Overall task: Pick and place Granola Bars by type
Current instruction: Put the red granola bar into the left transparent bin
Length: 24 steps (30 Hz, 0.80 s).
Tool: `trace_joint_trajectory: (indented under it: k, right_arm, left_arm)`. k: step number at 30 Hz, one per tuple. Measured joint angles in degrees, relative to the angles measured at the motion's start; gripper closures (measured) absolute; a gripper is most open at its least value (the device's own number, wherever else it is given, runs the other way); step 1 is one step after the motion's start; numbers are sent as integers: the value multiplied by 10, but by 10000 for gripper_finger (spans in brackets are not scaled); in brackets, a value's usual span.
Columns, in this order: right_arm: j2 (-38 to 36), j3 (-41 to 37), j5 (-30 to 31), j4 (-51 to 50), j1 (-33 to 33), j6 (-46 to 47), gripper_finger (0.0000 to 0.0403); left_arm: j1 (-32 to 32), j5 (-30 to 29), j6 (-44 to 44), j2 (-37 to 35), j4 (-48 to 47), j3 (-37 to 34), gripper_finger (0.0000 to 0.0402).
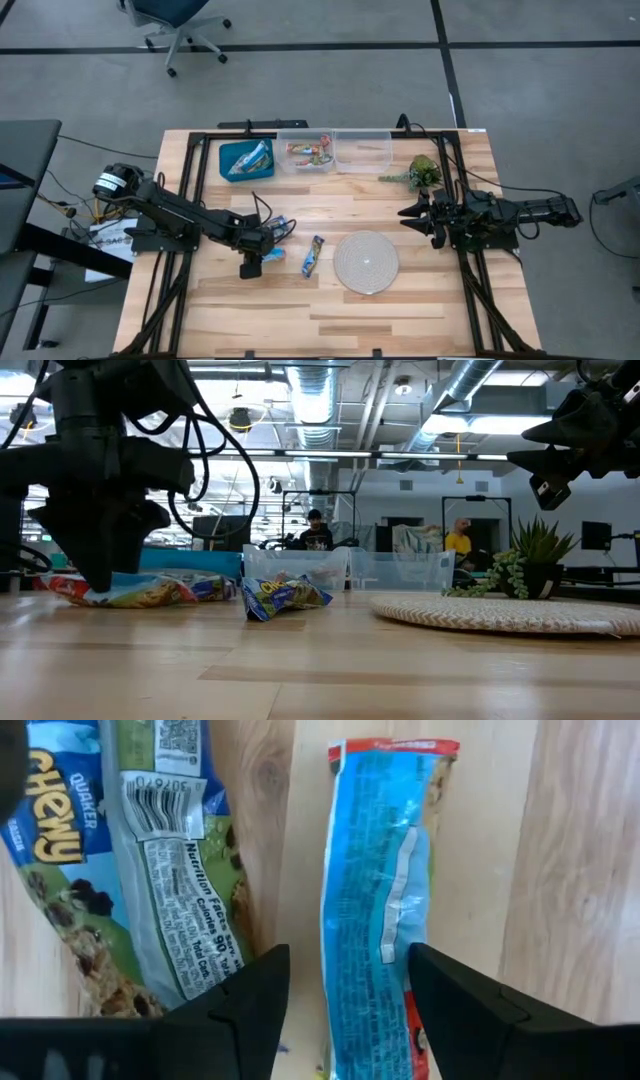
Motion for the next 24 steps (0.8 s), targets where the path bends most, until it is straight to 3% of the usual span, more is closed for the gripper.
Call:
trace_joint_trajectory:
  k: [15, 24]
  right_arm:
    - [0, 0, 0, 0, 0, 0, 261]
    - [0, 0, 0, 0, 0, 0, 261]
  left_arm:
    - [0, 19, -18, 0, 26, -6, 354]
    - [4, 21, -22, 0, 29, 10, 376]
